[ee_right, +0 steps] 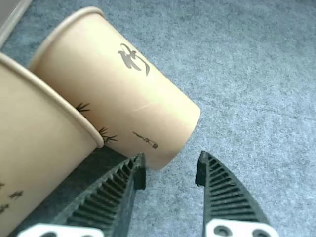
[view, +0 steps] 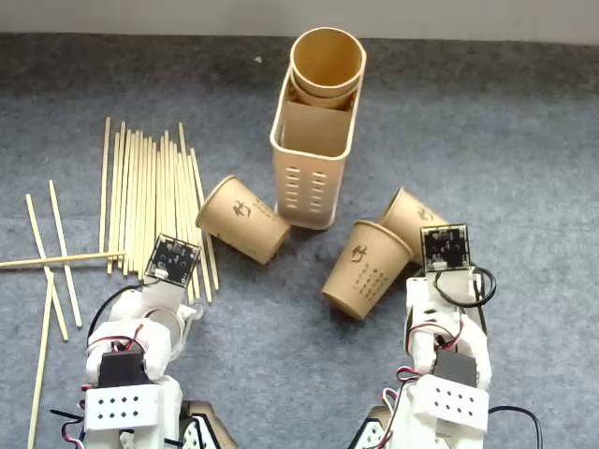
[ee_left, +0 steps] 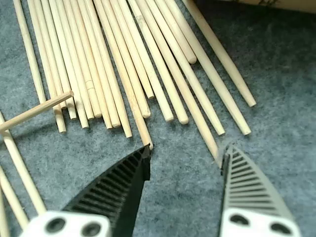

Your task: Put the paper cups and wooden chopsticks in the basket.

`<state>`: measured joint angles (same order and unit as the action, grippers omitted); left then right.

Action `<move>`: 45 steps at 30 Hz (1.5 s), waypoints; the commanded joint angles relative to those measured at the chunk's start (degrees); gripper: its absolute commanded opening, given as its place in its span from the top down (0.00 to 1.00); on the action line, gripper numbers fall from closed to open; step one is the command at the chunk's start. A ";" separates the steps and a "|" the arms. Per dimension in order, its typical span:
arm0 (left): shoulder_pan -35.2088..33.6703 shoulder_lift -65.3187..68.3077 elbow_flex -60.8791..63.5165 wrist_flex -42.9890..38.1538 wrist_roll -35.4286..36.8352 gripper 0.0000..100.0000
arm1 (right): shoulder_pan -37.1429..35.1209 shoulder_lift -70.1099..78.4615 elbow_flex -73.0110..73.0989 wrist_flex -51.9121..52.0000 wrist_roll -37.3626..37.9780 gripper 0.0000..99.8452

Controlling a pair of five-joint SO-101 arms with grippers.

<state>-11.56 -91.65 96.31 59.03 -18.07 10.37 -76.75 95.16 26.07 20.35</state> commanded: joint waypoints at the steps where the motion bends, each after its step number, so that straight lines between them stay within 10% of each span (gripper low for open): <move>1: 0.92 -0.31 1.36 0.26 -0.53 0.75 | -0.40 -0.57 8.04 -0.84 0.62 0.82; 33: 1.54 -0.31 1.36 0.09 -0.62 0.75 | -4.09 -0.57 8.04 -0.84 0.35 0.82; 45: -11.47 0.31 -17.01 -17.41 -0.26 0.75 | -6.11 -0.84 8.04 -0.84 0.35 0.82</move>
<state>-19.47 -91.56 88.13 43.56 -18.42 4.75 -76.75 95.16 26.07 20.35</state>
